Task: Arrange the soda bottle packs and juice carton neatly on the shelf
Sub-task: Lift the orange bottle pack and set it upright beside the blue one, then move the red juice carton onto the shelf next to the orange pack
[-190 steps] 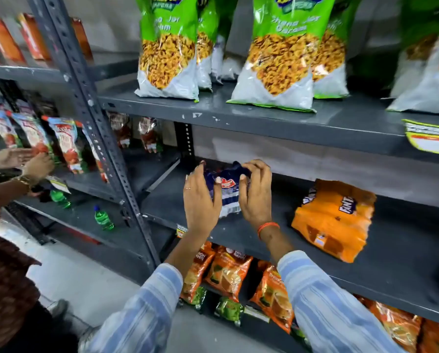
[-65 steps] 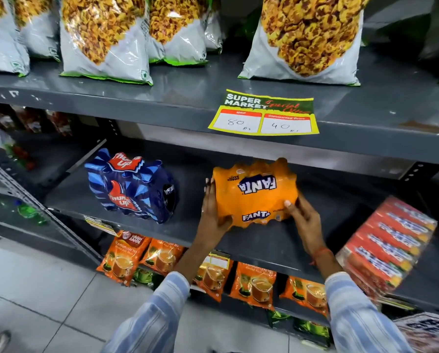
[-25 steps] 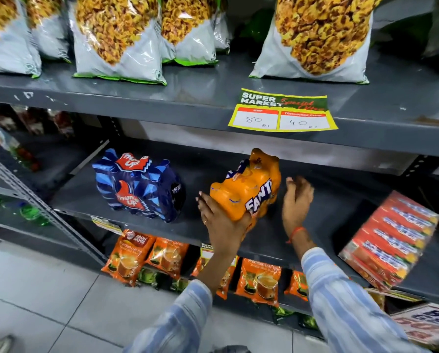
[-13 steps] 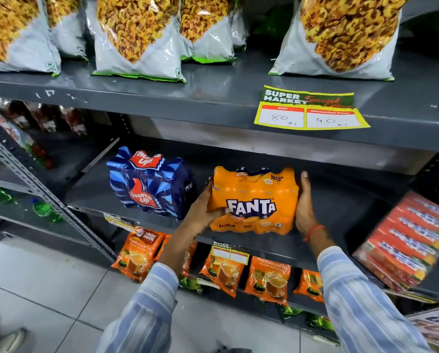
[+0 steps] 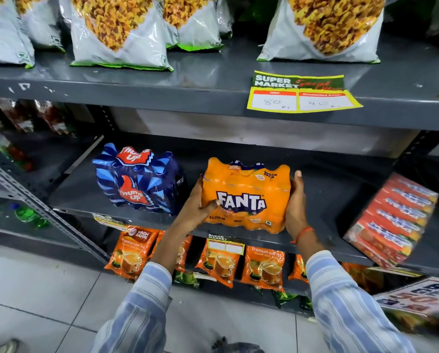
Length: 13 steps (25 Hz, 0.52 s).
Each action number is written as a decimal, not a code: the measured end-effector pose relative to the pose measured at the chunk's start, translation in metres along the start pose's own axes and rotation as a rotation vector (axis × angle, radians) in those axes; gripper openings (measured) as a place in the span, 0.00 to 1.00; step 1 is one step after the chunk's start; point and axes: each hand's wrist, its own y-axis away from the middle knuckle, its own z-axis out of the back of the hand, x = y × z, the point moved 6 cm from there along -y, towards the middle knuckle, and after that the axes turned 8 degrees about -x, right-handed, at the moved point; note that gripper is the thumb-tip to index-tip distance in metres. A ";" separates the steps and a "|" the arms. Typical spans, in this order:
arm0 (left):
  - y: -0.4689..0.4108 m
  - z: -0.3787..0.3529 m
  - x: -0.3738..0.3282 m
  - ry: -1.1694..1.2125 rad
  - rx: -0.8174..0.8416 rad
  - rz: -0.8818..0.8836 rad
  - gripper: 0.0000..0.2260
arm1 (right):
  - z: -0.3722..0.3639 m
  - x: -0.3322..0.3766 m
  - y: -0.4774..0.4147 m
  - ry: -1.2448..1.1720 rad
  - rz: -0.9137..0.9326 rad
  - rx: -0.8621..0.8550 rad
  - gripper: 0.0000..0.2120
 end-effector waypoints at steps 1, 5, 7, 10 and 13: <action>0.003 -0.003 -0.002 -0.038 -0.048 -0.007 0.42 | 0.004 -0.004 -0.004 0.006 0.018 -0.007 0.25; 0.036 -0.030 -0.050 -0.390 -0.404 -0.215 0.47 | 0.035 0.004 -0.019 0.061 0.222 -0.100 0.23; 0.050 -0.054 -0.083 -0.441 -0.523 -0.337 0.43 | 0.053 0.017 -0.023 0.154 0.379 -0.114 0.20; 0.064 -0.125 -0.123 -0.423 -0.504 -0.471 0.38 | 0.103 0.035 -0.034 0.424 0.609 -0.107 0.20; 0.070 -0.226 -0.130 -0.327 -0.264 -0.326 0.38 | 0.173 0.040 -0.069 0.845 0.734 -0.148 0.27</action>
